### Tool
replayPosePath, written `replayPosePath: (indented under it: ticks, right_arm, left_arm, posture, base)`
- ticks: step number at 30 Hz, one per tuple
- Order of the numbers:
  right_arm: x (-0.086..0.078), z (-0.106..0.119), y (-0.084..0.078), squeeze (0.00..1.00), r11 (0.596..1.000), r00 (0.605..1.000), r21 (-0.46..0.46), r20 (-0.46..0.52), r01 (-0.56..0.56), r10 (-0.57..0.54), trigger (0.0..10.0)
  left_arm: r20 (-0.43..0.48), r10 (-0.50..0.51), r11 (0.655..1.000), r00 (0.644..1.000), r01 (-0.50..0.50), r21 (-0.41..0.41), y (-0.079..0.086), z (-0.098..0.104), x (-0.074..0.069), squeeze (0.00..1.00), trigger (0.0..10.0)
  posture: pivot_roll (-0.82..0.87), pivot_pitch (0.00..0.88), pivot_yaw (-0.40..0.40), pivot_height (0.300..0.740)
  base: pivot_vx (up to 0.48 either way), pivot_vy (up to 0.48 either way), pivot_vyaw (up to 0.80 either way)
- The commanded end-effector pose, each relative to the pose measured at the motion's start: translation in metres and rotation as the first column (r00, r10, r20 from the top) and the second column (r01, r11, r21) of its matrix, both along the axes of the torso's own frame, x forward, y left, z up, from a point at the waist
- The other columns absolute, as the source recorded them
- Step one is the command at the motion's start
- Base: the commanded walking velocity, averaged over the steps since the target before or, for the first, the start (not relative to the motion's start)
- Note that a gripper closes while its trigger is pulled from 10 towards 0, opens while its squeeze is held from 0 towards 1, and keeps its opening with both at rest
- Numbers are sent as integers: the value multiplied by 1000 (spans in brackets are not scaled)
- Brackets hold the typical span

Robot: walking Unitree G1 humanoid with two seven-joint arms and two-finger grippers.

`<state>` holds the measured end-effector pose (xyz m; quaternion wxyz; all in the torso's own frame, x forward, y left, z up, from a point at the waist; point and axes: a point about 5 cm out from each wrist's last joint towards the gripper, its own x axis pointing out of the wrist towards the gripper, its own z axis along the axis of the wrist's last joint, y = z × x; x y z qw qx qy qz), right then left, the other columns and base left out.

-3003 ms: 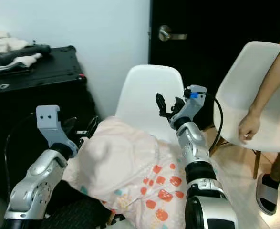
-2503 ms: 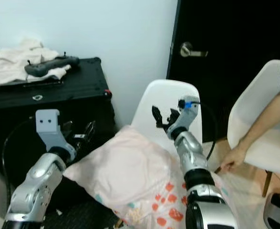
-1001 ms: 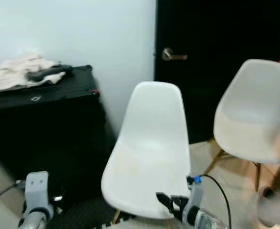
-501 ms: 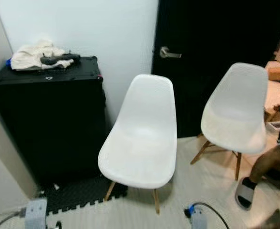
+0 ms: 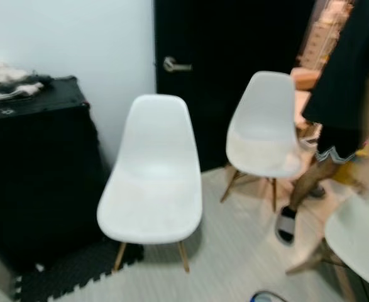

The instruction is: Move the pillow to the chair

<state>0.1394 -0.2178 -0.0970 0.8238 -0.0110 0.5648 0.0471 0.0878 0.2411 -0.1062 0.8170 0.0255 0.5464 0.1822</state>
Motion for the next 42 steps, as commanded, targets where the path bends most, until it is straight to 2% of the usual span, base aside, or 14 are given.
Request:
replayPosePath:
  ticks: [1, 5, 12, 24, 42]
  right_arm:
    - [7, 3, -2, 0, 1000, 1000, -24, 23, -17, 18, 10000]
    - [9, 4, -2, 0, 999, 999, -38, 23, -33, 34, 10000]
    - [17, 6, 0, 0, 995, 997, -75, 33, -65, 68, 10000]
    - [18, 5, 8, 0, 989, 993, -86, 28, -116, 119, 10000]
    - [21, 2, 28, 0, 987, 990, -80, 22, -137, 140, 10000]
  left_arm:
    - [37, -33, 999, 999, 33, -3, -3, 3, 16, 0, 10000]
    - [44, -41, 999, 998, 42, -3, -4, 4, 19, 0, 10000]
    - [11, -75, 997, 997, 76, -12, -8, 0, 8, 0, 10000]
    - [18, -87, 996, 996, 87, -12, -6, 2, 19, 0, 10000]
    - [26, -88, 996, 996, 88, -14, -9, 3, 23, 0, 10000]
  posture:
    - [-202, 3, -63, 740]
    - [-203, 8, -63, 740]
    - [-219, 17, -64, 740]
    - [-228, 35, -55, 740]
    - [-197, 42, -60, 740]
  base:
    - [0, 0, -800]
    - [0, 0, -800]
    - [0, 0, -800]
    - [0, 0, -800]
    - [0, 0, -800]
